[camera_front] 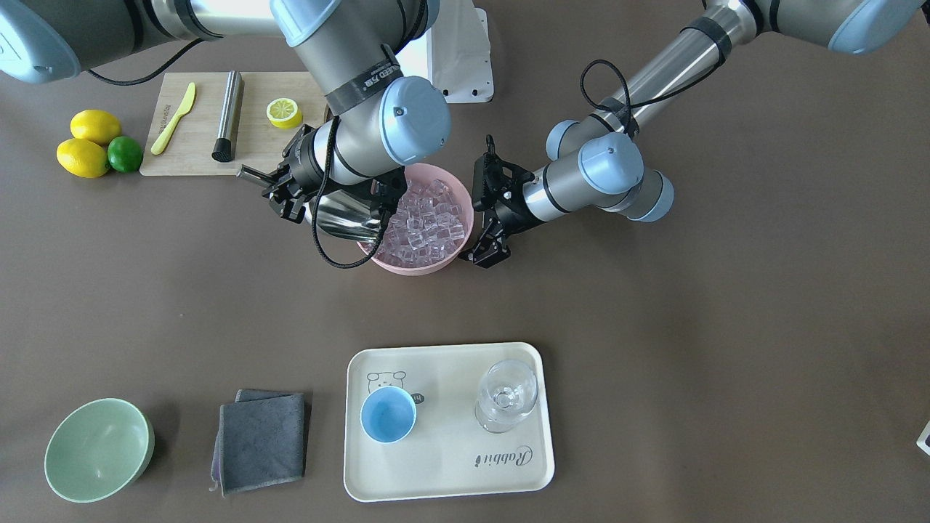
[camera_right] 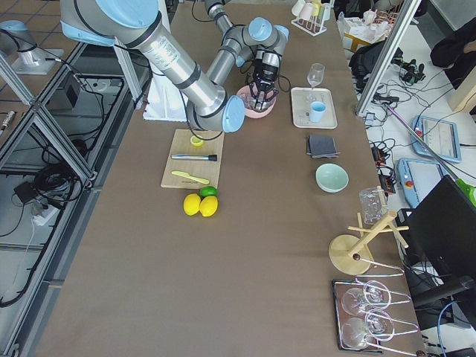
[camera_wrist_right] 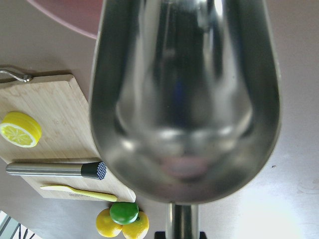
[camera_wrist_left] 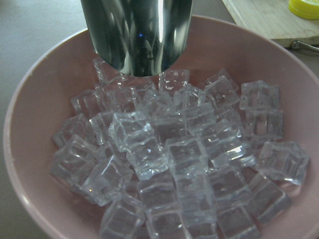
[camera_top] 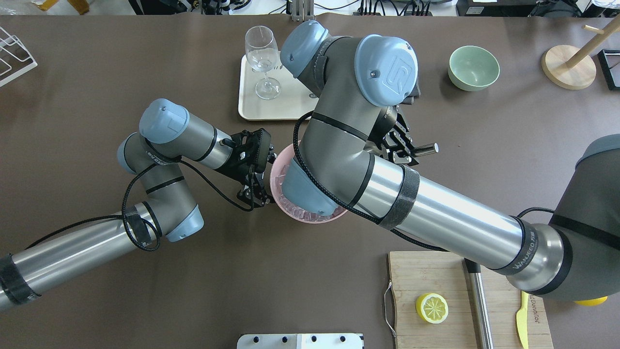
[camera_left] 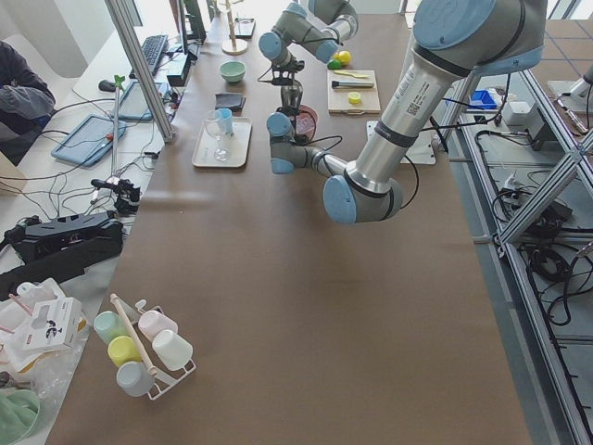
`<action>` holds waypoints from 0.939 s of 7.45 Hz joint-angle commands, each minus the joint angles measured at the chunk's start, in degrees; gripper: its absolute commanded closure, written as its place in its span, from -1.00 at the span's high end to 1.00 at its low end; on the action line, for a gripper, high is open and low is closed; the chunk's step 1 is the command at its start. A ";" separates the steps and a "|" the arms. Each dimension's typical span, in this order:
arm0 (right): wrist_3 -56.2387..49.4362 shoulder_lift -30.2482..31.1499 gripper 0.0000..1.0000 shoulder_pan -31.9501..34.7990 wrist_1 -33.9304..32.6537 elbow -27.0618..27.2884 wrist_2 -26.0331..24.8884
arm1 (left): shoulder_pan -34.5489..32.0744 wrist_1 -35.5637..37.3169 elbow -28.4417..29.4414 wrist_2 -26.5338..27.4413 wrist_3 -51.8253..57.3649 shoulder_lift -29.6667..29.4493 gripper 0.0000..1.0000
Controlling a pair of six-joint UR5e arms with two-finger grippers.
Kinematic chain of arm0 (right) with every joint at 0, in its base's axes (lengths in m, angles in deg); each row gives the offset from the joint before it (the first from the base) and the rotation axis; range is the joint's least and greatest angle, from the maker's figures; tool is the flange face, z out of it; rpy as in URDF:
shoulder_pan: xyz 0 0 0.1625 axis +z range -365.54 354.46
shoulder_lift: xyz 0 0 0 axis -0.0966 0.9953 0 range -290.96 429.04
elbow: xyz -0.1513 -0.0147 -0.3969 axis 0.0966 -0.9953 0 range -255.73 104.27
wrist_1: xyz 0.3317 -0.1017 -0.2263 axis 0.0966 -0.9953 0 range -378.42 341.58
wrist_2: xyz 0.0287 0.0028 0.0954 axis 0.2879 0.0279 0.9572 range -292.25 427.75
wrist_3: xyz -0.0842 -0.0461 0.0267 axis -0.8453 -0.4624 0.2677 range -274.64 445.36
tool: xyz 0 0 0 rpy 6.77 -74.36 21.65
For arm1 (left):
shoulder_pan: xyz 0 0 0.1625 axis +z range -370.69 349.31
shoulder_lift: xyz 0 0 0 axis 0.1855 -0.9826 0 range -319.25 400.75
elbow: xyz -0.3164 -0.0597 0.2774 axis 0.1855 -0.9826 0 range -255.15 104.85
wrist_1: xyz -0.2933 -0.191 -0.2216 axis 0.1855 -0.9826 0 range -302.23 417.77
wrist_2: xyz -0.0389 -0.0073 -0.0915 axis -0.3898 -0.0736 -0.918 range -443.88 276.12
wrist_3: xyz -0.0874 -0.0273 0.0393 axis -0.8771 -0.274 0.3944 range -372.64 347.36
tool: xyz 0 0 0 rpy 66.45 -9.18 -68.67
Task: Put ice in cup with scoop
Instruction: 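Lower the scoop into the ice cubes with the right gripper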
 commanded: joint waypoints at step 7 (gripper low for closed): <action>2.73 -0.18 -1.00 -1.17 2.41 -0.58 0.46 | 0.02 -0.10 -0.07 0.19 -0.01 -0.03 0.98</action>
